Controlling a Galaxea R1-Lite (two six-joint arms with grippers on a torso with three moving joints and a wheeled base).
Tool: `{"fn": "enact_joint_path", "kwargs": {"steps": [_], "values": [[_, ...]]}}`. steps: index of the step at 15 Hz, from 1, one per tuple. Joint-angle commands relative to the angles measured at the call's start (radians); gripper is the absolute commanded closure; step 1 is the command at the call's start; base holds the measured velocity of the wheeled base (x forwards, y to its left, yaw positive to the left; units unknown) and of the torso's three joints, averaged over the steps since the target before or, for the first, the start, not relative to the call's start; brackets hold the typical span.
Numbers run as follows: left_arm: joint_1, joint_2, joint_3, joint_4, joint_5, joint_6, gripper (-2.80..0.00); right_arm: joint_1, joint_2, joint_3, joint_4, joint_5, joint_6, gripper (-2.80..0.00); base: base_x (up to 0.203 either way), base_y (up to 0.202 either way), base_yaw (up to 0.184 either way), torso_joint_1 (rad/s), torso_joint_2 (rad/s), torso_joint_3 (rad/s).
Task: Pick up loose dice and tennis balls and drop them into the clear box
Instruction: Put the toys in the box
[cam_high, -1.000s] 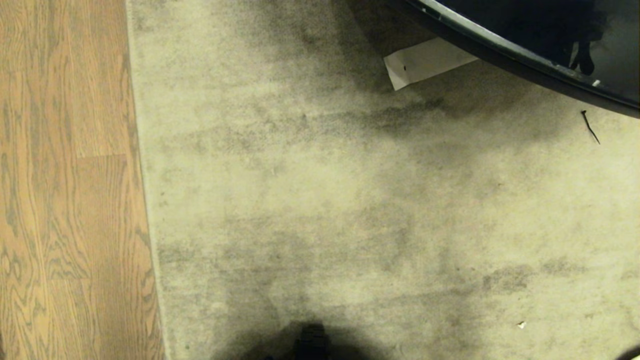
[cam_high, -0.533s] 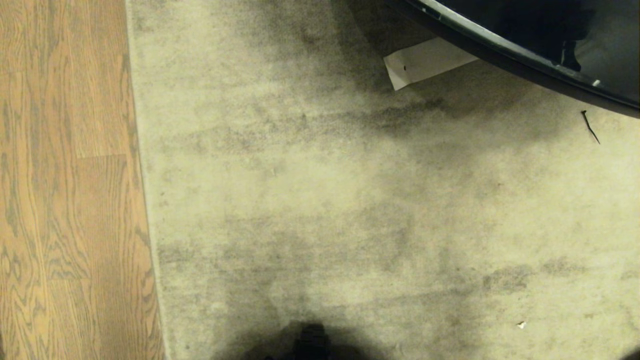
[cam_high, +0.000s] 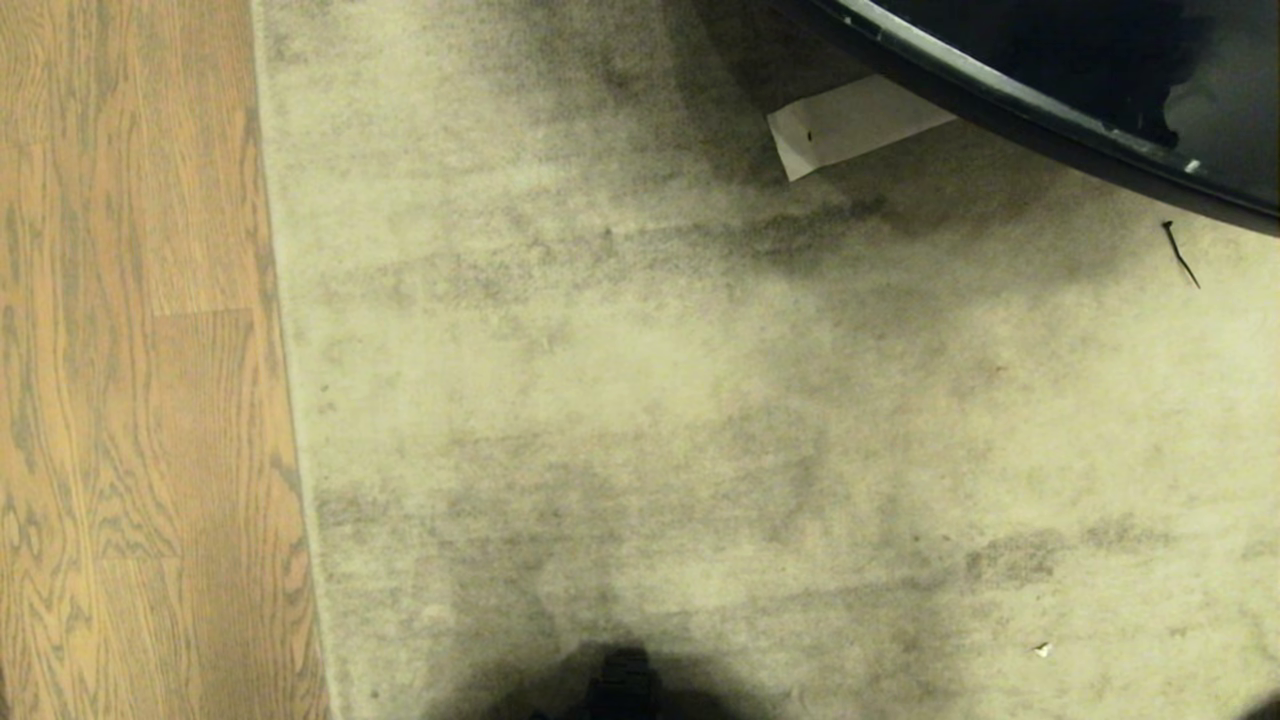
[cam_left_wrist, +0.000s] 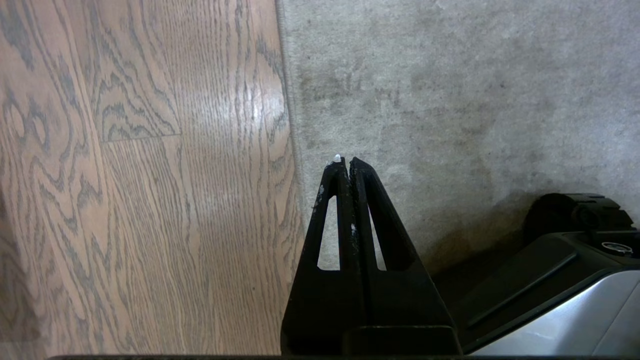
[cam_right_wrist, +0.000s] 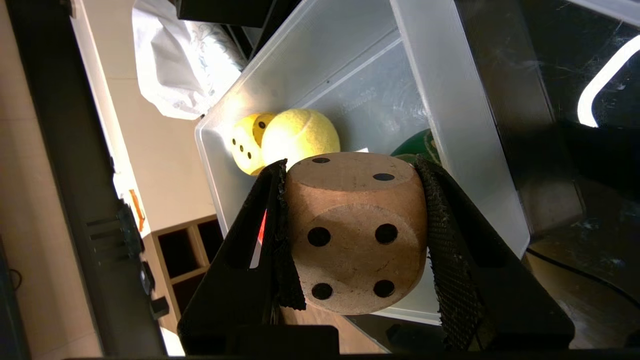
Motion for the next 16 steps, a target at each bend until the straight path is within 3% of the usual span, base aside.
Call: {"fn": "enact_joint_path", "kwargs": {"steps": [1, 2, 14, 15, 16], "values": [[0.0, 0.0, 0.003, -0.001, 0.0, 0.0, 0.0, 0.001, 0.008, -0.001, -0.014, 0.011, 0.008, -2.31, 0.0, 0.0, 0.0, 0.0, 0.0, 0.0], [0.0, 0.0, 0.003, -0.001, 0.0, 0.0, 0.0, 0.001, 0.009, 0.0, -0.026, 0.016, 0.008, -2.8, 0.0, 0.0, 0.0, 0.0, 0.0, 0.0], [0.0, 0.0, 0.003, -0.001, 0.0, 0.0, 0.0, 0.01, 0.029, -0.001, -0.024, 0.019, 0.005, -2.8, 0.0, 0.0, 0.0, 0.0, 0.0, 0.0], [0.0, 0.0, 0.003, -0.001, 0.0, 0.0, 0.0, 0.01, 0.029, -0.001, -0.024, 0.02, 0.003, 0.0, 0.0, 0.0, 0.0, 0.0, 0.0, 0.0], [0.0, 0.0, 0.003, -0.001, 0.0, 0.0, 0.0, 0.009, 0.029, -0.002, -0.027, 0.02, 0.002, 0.0, 0.0, 0.0, 0.0, 0.0, 0.0, 0.0]]}}
